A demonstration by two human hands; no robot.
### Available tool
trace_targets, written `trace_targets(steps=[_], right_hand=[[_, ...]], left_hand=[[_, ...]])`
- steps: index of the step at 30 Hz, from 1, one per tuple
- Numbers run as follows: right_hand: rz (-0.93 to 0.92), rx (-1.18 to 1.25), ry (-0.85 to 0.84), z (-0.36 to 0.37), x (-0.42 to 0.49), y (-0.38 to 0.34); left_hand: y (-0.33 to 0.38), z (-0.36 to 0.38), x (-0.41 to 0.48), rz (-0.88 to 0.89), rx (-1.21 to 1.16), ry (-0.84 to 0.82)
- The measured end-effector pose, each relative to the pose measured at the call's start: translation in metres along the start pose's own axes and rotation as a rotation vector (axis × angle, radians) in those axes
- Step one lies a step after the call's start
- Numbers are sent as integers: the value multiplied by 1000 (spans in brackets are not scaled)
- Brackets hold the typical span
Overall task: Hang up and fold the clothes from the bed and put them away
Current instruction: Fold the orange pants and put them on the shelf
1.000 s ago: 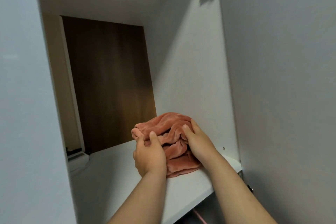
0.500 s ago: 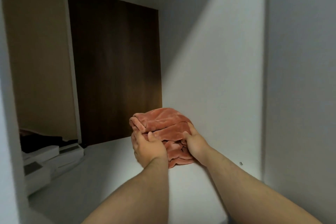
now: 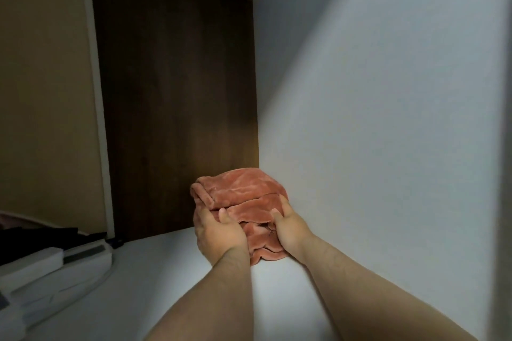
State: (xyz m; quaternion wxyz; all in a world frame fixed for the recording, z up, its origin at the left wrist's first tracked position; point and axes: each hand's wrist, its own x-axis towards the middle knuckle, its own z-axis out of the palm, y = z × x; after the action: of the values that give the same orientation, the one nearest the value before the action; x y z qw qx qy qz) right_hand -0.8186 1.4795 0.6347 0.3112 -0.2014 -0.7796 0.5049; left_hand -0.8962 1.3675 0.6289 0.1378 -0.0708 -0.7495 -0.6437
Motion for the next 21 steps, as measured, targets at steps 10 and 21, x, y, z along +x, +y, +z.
trace_targets(steps=[10,21], right_hand=[[-55,-23,-27,13,45,19],[-62,-37,37,14,27,12]], left_hand=[[-10,15,38,-6,71,7],[7,5,-3,0,82,43]])
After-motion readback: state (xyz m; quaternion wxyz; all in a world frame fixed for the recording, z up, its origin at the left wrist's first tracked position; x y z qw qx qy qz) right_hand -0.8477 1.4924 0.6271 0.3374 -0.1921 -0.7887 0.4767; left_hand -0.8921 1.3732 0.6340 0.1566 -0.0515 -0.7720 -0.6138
